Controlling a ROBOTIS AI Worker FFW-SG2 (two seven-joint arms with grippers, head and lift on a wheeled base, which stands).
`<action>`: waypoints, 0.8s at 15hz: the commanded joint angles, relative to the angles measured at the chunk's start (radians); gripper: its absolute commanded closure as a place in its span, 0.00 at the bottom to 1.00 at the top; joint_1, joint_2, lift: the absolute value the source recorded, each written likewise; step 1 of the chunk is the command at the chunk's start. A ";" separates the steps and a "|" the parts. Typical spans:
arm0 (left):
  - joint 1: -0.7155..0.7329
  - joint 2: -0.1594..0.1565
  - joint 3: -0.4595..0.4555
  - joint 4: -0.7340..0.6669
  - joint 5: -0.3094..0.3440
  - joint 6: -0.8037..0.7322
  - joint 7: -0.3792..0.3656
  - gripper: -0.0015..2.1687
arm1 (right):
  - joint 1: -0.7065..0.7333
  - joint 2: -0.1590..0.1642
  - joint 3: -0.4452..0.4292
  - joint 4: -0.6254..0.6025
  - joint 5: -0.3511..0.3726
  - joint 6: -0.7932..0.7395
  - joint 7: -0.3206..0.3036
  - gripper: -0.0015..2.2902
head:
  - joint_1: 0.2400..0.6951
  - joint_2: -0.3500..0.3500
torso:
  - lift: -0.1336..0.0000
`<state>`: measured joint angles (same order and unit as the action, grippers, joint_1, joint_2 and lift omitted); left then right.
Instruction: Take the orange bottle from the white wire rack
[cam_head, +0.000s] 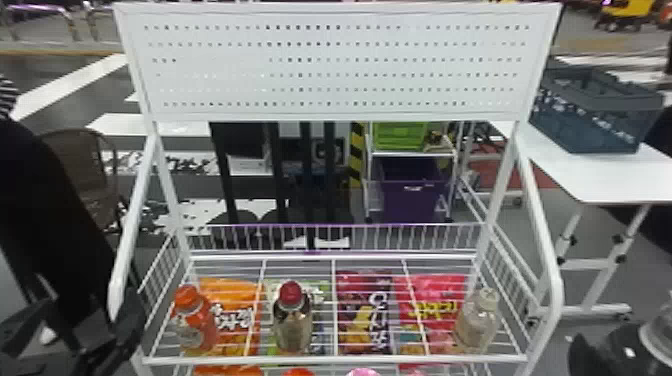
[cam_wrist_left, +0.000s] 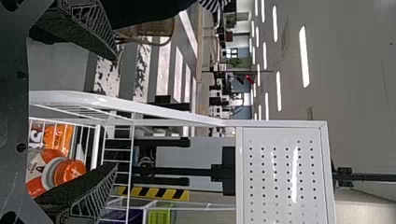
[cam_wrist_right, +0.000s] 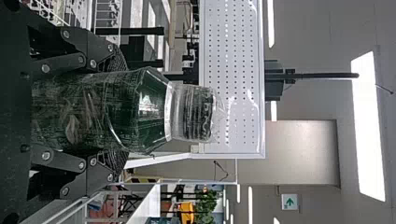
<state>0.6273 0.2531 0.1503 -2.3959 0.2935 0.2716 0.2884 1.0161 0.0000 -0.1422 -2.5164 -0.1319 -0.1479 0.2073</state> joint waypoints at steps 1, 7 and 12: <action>-0.003 0.000 0.000 0.000 0.001 -0.002 0.000 0.04 | -0.001 0.001 0.001 0.001 0.000 0.000 0.000 0.44 | 0.57 0.50 | 1.00; -0.014 0.000 0.000 0.003 0.001 0.001 0.000 0.04 | -0.005 0.001 -0.002 0.002 0.002 0.003 0.000 0.44 | 0.57 0.50 | 1.00; -0.012 -0.003 -0.020 0.032 0.003 -0.005 0.003 0.04 | -0.016 0.001 -0.002 0.005 0.011 0.012 0.000 0.44 | 0.57 0.50 | 1.00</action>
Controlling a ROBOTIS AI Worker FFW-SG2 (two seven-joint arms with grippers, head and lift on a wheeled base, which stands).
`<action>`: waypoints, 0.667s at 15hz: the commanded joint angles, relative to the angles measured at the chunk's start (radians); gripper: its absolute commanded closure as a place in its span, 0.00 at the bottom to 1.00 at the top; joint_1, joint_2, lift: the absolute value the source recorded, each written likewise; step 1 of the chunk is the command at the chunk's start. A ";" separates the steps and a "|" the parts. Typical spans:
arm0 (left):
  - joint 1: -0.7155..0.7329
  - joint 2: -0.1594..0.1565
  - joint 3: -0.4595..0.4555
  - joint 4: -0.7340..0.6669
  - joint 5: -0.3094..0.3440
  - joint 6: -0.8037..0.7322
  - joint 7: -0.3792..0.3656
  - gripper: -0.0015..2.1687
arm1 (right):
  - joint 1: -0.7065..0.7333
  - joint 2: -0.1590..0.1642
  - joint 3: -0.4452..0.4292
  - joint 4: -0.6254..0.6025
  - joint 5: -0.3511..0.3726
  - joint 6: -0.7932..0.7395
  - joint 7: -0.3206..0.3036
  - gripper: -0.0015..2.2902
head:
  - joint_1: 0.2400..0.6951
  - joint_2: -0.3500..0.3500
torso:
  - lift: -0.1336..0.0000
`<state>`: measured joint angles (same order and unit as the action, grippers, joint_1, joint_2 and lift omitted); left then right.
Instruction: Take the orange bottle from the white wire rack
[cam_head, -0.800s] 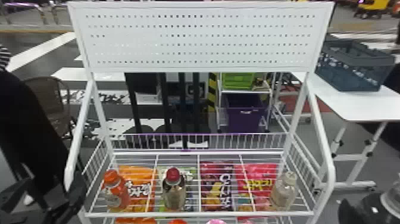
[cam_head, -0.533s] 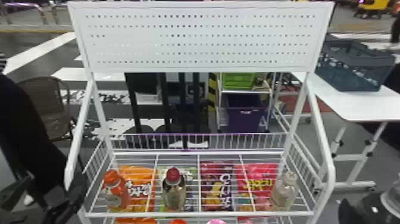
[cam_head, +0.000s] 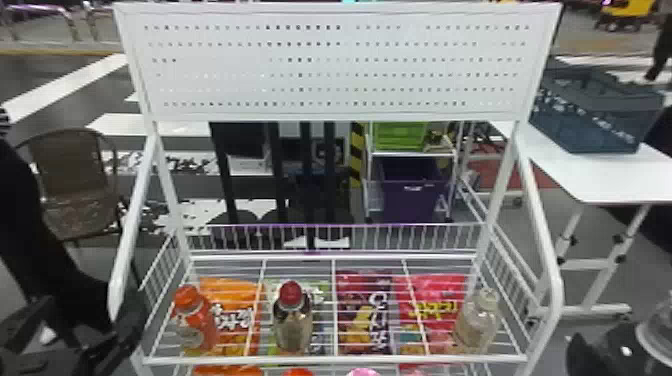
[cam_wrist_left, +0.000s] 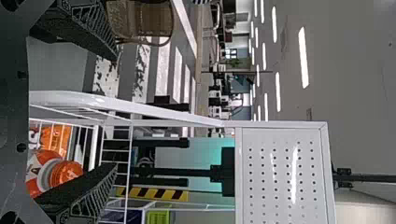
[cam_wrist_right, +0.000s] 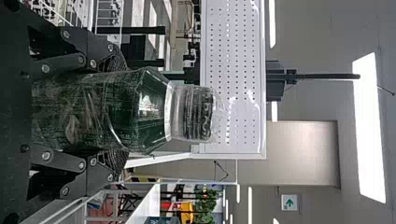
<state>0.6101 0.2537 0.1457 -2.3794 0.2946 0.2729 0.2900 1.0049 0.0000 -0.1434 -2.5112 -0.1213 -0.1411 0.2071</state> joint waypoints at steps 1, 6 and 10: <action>0.014 -0.008 -0.037 0.040 0.003 -0.034 0.003 0.04 | -0.006 0.001 -0.001 0.002 0.002 0.012 0.000 0.44 | 0.57 0.50 | 1.00; 0.034 -0.013 -0.264 0.359 -0.020 -0.528 0.006 0.04 | -0.014 0.001 -0.001 0.011 0.000 0.015 0.000 0.44 | 0.57 0.50 | 1.00; -0.030 -0.013 -0.370 0.594 -0.057 -0.798 0.026 0.04 | -0.015 0.001 -0.004 0.023 -0.001 0.012 0.000 0.44 | 0.57 0.50 | 1.00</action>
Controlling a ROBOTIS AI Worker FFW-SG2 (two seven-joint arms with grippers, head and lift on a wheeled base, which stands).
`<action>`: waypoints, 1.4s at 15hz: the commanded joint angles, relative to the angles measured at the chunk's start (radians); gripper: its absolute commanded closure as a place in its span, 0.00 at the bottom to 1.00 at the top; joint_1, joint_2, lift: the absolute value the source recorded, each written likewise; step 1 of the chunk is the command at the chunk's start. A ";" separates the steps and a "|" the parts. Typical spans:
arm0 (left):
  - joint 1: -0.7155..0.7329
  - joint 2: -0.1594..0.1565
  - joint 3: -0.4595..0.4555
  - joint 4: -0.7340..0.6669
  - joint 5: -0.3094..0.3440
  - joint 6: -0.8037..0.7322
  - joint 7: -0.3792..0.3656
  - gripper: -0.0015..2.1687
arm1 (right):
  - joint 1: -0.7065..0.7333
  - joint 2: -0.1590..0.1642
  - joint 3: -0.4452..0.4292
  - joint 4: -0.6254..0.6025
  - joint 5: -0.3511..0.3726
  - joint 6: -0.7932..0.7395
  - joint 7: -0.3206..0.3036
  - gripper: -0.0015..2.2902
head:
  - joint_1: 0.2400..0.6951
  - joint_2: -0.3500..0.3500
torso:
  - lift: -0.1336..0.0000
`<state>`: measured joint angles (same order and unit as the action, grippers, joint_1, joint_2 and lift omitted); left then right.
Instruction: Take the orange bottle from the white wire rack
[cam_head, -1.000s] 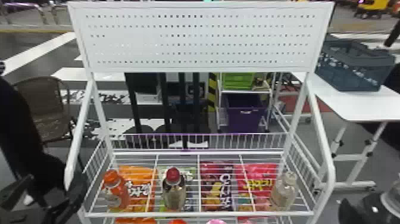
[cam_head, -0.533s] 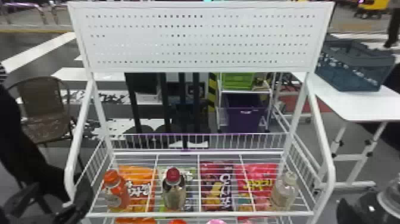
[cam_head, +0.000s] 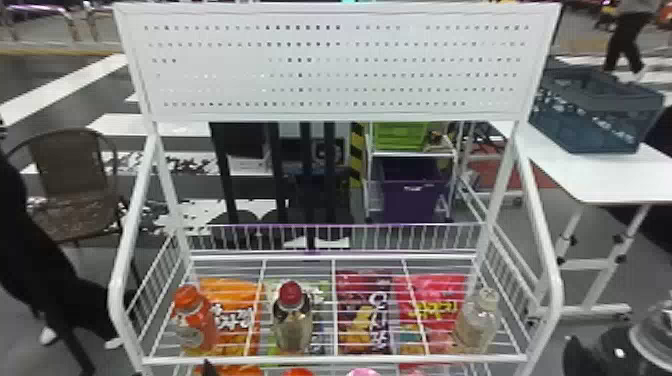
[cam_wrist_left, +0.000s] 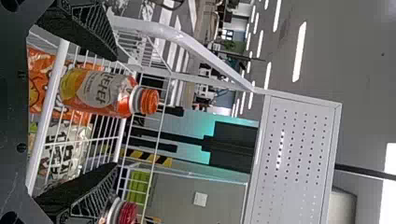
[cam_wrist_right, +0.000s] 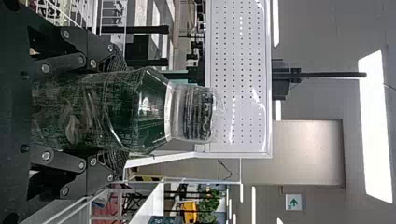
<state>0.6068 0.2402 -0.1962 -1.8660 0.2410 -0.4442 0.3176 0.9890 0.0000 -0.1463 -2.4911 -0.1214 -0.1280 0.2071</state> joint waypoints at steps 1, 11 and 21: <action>-0.048 0.001 -0.042 0.127 -0.003 -0.124 -0.003 0.04 | 0.002 0.001 -0.007 0.004 -0.006 -0.005 0.000 0.44 | 0.57 0.50 | 1.00; -0.337 -0.004 -0.094 0.475 -0.020 -0.127 0.003 0.04 | 0.073 0.001 -0.029 -0.017 -0.014 -0.094 0.000 0.44 | 0.57 0.50 | 1.00; -0.521 0.001 -0.081 0.650 -0.029 -0.096 0.055 0.04 | 0.096 0.001 -0.061 -0.014 -0.029 -0.140 0.000 0.44 | 0.57 0.50 | 1.00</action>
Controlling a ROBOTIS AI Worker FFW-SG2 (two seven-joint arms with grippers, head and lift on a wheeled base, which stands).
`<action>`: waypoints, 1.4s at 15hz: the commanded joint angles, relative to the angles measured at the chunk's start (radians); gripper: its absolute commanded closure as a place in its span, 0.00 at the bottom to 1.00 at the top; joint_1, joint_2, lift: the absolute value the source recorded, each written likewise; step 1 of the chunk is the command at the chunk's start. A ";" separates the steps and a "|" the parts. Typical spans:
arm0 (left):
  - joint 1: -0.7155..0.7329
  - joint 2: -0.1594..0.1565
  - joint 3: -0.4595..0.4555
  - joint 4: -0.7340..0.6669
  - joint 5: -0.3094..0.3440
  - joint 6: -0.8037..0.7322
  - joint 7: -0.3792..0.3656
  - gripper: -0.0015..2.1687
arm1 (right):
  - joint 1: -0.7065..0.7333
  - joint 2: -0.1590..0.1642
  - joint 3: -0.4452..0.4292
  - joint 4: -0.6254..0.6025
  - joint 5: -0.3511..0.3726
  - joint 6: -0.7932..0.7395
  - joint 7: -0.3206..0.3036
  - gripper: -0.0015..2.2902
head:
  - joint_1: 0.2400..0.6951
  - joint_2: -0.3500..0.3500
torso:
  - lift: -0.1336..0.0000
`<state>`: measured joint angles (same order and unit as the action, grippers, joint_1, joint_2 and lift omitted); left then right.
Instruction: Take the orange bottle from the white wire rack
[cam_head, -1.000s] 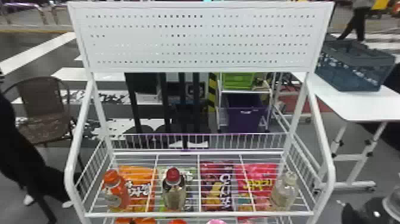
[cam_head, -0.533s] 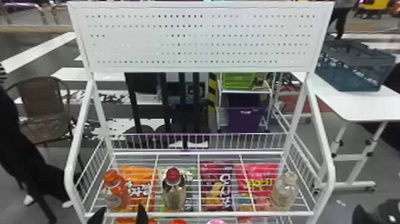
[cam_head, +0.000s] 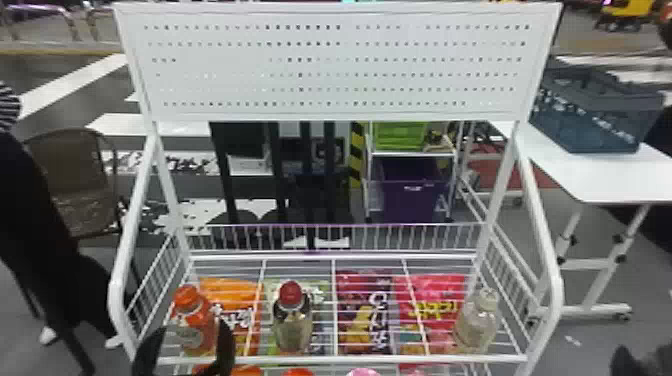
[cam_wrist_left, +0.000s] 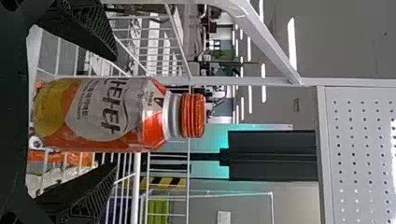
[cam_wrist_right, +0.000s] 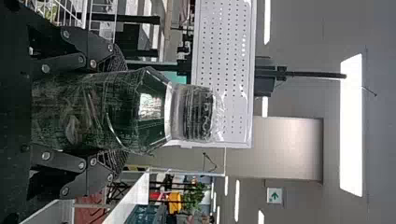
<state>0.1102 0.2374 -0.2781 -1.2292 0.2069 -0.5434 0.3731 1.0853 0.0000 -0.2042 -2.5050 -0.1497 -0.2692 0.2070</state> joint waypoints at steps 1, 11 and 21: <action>-0.044 0.002 0.000 0.014 0.005 0.006 -0.005 0.04 | -0.004 0.001 -0.006 0.000 0.001 0.005 0.000 0.44 | 0.57 0.50 | 1.00; 0.003 0.022 0.008 -0.184 0.015 0.236 0.001 0.99 | -0.045 0.001 -0.012 0.005 -0.008 0.054 0.000 0.44 | 0.57 0.50 | 1.00; 0.396 0.099 0.277 -1.132 0.038 0.902 0.003 0.98 | -0.054 0.001 -0.003 -0.006 -0.001 0.072 0.002 0.44 | 0.57 0.50 | 1.00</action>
<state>0.4543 0.3280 -0.0364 -2.2712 0.2332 0.3192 0.3772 1.0296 0.0000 -0.2093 -2.5084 -0.1517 -0.1948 0.2085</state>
